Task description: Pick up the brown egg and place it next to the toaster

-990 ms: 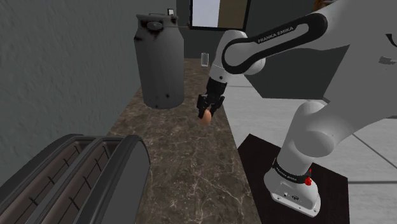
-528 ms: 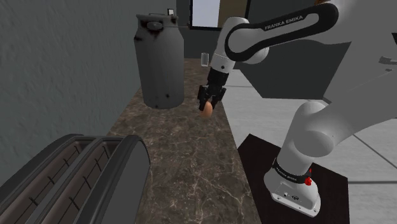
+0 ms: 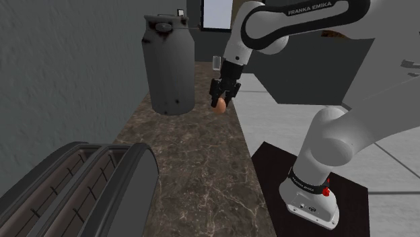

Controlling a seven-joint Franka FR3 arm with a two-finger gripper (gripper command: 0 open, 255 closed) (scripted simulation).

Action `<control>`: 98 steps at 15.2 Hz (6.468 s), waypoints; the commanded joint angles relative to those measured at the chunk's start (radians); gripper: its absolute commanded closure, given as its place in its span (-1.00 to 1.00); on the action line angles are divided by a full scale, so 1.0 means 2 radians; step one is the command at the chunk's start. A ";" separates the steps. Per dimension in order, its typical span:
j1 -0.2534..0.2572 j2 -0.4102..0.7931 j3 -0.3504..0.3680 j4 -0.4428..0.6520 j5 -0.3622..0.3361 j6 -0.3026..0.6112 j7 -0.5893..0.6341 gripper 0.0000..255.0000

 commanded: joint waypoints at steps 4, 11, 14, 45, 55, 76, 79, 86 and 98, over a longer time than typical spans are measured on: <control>-0.001 -0.002 0.000 0.031 -0.004 -0.033 0.009 1.00; -0.002 -0.002 -0.002 0.078 -0.009 -0.078 0.020 1.00; -0.002 0.000 -0.003 0.099 -0.011 -0.097 0.025 1.00; 0.063 -0.052 0.208 0.163 0.091 -0.135 0.273 1.00; 0.061 -0.005 0.336 0.237 0.121 -0.108 0.393 1.00; 0.021 0.056 0.497 0.259 0.127 -0.011 0.488 1.00; 0.023 0.056 0.504 0.241 0.133 0.008 0.485 1.00; 0.022 0.059 0.526 0.201 0.145 0.053 0.479 1.00; 0.008 0.079 0.578 0.145 0.162 0.135 0.471 1.00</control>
